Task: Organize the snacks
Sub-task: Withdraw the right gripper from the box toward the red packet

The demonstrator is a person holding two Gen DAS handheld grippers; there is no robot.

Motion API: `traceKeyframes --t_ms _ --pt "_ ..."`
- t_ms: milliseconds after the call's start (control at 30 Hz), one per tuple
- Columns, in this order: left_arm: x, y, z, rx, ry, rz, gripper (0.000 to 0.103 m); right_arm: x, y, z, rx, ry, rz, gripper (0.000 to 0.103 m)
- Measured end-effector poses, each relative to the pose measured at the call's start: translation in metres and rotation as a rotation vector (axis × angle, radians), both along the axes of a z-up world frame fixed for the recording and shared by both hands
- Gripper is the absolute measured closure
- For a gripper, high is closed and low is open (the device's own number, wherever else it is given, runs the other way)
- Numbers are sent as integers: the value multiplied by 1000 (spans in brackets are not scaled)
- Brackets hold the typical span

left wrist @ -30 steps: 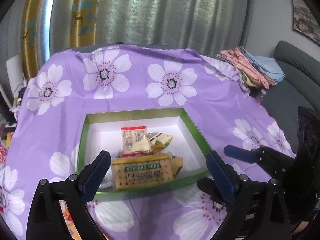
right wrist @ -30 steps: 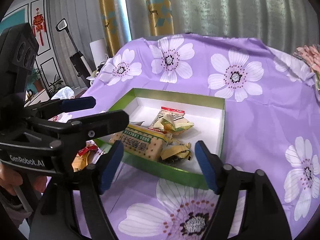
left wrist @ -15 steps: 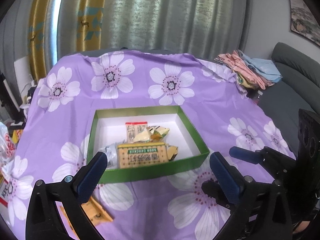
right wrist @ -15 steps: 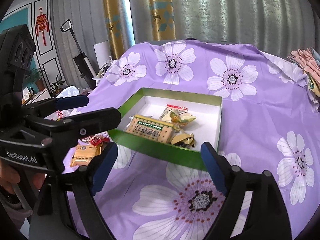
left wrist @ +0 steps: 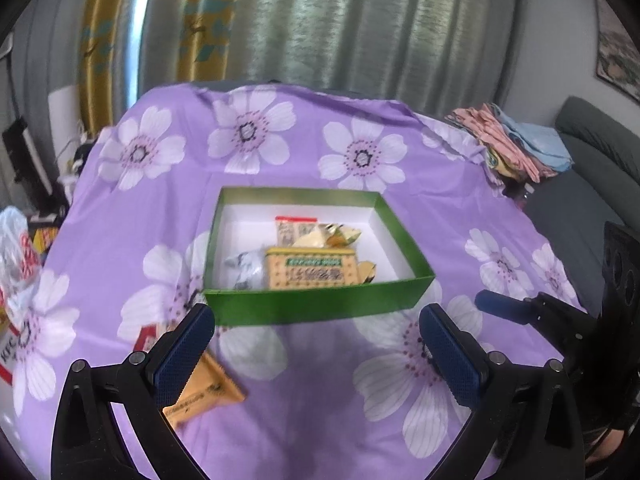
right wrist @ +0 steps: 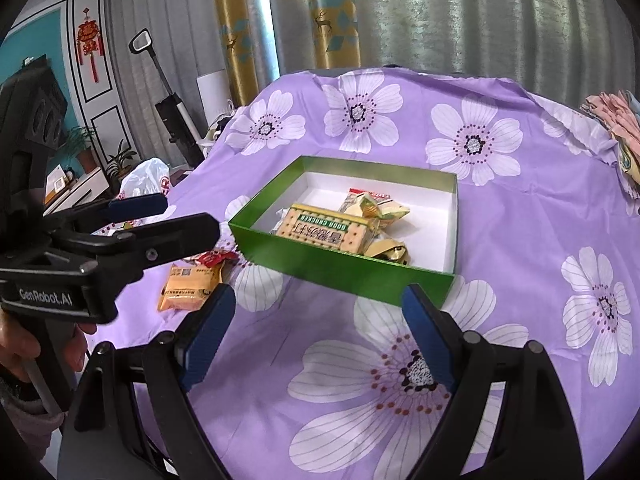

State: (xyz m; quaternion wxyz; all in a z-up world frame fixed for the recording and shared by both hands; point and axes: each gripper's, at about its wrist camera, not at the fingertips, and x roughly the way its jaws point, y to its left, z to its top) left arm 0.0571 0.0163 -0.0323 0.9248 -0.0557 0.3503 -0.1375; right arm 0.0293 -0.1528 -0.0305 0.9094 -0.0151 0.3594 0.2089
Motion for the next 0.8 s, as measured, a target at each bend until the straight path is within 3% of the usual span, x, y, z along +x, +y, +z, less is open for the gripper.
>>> traceKeyframes --t_ms 267,467,800 --pt "-16 71 -19 -91 54 147 1 -3 9 -11 -7 31 22 17" --pt "-27 115 -47 -117 115 261 1 -3 16 -25 -2 65 43 17" --pt "-32 116 -81 -137 201 255 1 1 31 -51 -9 135 94 17"
